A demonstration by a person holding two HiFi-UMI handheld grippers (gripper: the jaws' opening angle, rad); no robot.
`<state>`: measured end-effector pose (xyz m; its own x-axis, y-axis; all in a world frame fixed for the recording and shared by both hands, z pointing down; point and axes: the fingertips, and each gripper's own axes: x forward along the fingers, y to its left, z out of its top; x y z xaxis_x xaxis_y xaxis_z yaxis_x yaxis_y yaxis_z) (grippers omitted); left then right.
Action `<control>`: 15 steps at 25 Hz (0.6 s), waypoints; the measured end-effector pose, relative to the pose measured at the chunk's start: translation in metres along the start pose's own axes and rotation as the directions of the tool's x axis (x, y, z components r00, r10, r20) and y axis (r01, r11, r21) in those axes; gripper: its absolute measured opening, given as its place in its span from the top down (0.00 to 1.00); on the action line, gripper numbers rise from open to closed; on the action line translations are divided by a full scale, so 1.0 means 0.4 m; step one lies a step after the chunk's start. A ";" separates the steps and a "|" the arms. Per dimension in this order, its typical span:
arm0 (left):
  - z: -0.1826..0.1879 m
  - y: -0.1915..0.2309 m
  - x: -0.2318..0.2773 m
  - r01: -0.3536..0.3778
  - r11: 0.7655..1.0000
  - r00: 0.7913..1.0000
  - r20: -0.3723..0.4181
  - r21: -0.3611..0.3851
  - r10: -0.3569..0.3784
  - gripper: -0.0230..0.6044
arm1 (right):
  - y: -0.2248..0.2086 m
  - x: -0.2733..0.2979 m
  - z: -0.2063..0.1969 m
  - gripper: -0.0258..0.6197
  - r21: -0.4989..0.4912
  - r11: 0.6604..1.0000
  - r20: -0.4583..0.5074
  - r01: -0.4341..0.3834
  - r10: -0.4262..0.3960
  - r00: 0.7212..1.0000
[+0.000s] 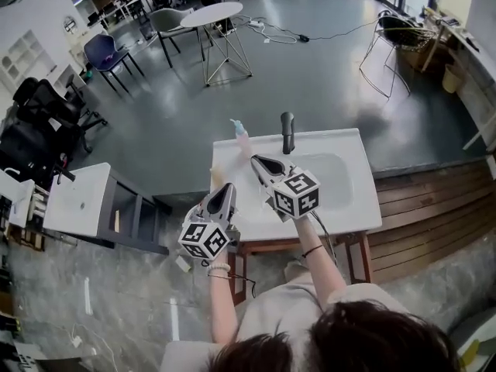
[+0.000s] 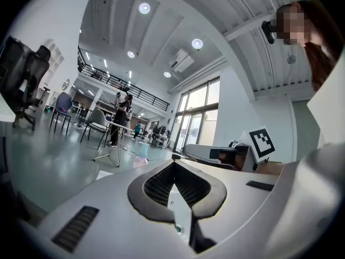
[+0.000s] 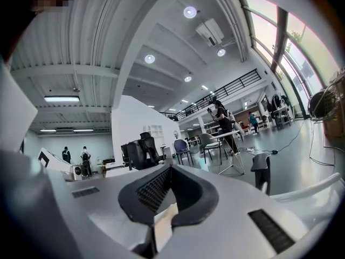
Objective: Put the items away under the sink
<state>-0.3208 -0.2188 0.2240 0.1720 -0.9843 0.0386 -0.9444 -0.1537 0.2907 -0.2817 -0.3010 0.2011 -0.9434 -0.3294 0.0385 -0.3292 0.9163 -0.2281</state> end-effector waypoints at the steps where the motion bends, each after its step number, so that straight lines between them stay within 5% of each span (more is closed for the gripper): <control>1: 0.000 0.007 0.005 -0.007 1.000 1.000 -0.002 0.000 0.007 0.96 | -0.004 0.012 -0.002 0.93 -0.001 1.000 -0.007 -0.007 0.007 1.000; 15: -0.022 0.091 0.063 -0.144 0.989 0.989 -0.023 -0.017 0.144 0.96 | -0.076 0.132 -0.086 0.93 -0.061 0.998 -0.135 -0.007 -0.001 0.991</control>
<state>-0.3482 -0.2486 0.2439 0.0407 -0.9939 0.1023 -0.9544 -0.0083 0.2984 -0.3229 -0.3386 0.2435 -0.9398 -0.2962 0.1702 -0.3240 0.9308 -0.1690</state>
